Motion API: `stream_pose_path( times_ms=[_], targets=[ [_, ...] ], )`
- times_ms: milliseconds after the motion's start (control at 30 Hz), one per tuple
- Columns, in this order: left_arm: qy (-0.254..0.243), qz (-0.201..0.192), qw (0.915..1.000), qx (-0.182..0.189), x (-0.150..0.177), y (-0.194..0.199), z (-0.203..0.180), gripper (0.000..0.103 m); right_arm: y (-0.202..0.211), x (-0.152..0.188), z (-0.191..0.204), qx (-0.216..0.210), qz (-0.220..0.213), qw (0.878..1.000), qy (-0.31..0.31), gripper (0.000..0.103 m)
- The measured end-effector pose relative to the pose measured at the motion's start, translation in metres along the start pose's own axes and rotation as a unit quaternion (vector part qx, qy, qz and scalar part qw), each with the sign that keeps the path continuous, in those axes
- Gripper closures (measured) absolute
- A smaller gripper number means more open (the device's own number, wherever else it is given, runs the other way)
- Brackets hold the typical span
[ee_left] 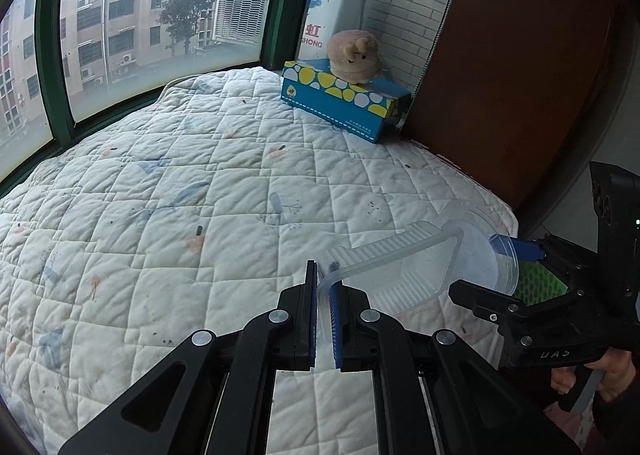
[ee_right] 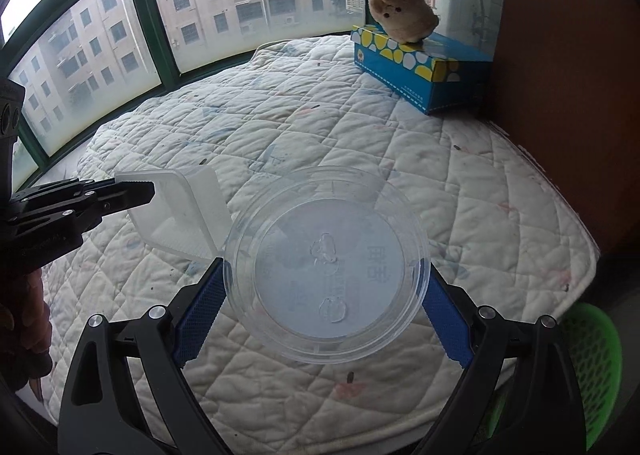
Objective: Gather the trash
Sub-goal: 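Carry both clear lids over the wastebasket and open both tools to drop them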
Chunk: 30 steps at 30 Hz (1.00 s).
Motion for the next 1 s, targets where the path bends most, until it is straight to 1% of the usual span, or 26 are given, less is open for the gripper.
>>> stream_pose_path(
  times_ms=[233, 467, 733, 1000],
  targets=[
    [-0.023, 0.002, 0.9995, 0.022, 0.004, -0.003, -0.048, 0.097, 0.029, 0.023, -0.032, 0.019, -0.011, 0.999, -0.027, 0.012],
    [-0.041, 0.003, 0.9982, 0.043, 0.004, -0.010, -0.090, 0.097, 0.056, 0.048, -0.075, 0.046, -0.017, 0.997, -0.065, 0.012],
    [-0.062, 0.016, 0.9954, 0.072, 0.009, -0.029, -0.140, 0.097, 0.080, 0.077, -0.124, 0.075, -0.020, 0.992, -0.102, 0.012],
    [-0.084, 0.029, 0.9912, 0.098, 0.015, -0.049, -0.191, 0.097, 0.101, 0.106, -0.178, 0.107, -0.016, 0.984, -0.142, 0.012]
  ],
)
Point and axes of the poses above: each gripper's, at about its wrist camera, not at the fingertips, and y roughly against the way its jaws point, z to its left, x to its underside, the point moved 10 cm from there along -y, roughly the way its jaws point, and after that the axes turned 5 degrees about x, right-handed, at the moved point
